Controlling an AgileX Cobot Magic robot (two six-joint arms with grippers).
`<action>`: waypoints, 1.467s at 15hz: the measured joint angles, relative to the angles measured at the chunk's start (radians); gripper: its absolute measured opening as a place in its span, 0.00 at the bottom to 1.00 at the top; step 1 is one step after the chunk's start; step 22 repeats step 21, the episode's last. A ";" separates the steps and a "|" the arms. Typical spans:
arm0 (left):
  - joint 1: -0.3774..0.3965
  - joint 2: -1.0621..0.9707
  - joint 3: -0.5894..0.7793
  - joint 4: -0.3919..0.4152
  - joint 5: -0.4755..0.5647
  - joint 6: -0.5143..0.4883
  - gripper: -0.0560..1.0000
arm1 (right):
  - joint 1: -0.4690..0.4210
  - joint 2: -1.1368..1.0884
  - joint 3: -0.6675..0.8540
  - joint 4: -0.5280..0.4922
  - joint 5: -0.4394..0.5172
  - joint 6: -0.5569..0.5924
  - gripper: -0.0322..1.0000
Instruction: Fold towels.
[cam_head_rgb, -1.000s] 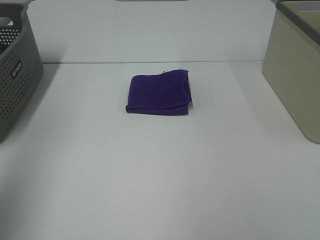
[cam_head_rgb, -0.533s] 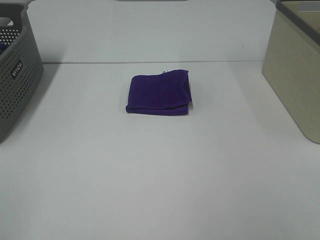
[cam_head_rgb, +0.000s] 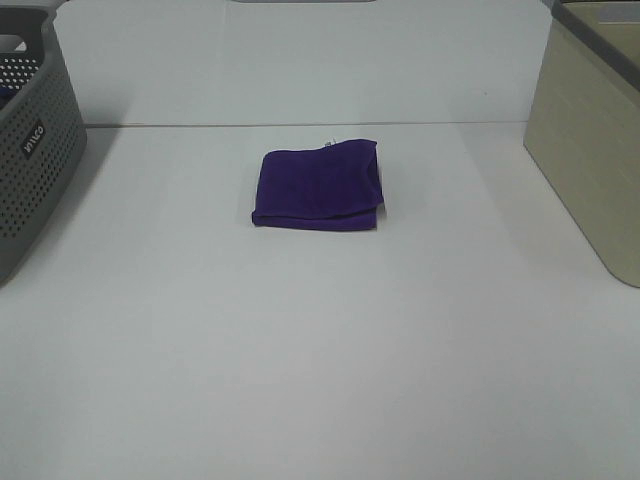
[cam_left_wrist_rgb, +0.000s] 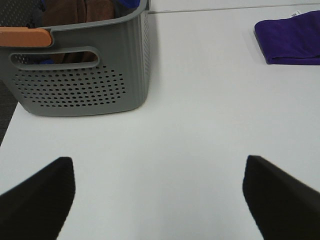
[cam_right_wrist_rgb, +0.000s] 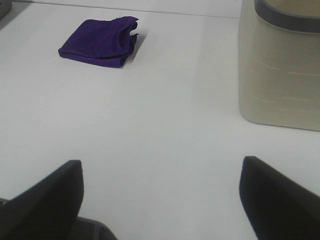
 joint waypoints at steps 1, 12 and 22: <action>0.000 0.000 0.000 0.000 0.000 0.000 0.84 | 0.000 0.000 0.000 0.001 0.000 0.002 0.83; 0.000 0.000 0.000 -0.013 0.000 0.000 0.84 | -0.258 0.000 0.003 0.099 0.000 0.007 0.83; 0.000 0.000 0.000 -0.014 0.000 0.000 0.84 | -0.259 0.000 0.003 0.115 0.000 0.007 0.83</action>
